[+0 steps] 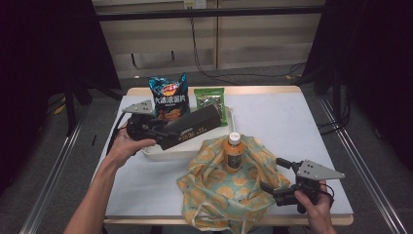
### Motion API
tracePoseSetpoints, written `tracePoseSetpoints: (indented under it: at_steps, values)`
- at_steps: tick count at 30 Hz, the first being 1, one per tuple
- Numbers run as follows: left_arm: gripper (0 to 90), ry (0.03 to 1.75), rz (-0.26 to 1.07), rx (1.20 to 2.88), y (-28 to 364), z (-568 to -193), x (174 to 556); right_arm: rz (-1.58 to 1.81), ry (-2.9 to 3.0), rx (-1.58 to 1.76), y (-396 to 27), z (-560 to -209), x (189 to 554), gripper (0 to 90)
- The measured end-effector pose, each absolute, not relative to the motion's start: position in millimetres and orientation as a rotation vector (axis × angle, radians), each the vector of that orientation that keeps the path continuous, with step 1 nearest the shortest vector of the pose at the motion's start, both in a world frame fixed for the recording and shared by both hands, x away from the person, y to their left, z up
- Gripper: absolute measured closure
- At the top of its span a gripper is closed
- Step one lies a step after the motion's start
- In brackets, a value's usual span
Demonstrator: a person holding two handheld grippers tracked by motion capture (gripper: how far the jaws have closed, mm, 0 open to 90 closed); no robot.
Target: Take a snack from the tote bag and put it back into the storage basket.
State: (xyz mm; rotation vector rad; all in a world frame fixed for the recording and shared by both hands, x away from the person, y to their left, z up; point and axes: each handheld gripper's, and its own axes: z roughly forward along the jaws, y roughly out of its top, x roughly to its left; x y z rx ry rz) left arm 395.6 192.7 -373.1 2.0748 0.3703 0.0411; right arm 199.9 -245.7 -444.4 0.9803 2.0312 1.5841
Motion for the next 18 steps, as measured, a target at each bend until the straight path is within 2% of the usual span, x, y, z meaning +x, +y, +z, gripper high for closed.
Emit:
tracePoseSetpoints:
  at_steps: [18]
  values:
    - [43.1, 0.43, 0.042, 2.139, 178.1, -406.9, 422.0, 1.585, 2.062, 0.96, -244.0, -445.9, 201.2, 1.3]
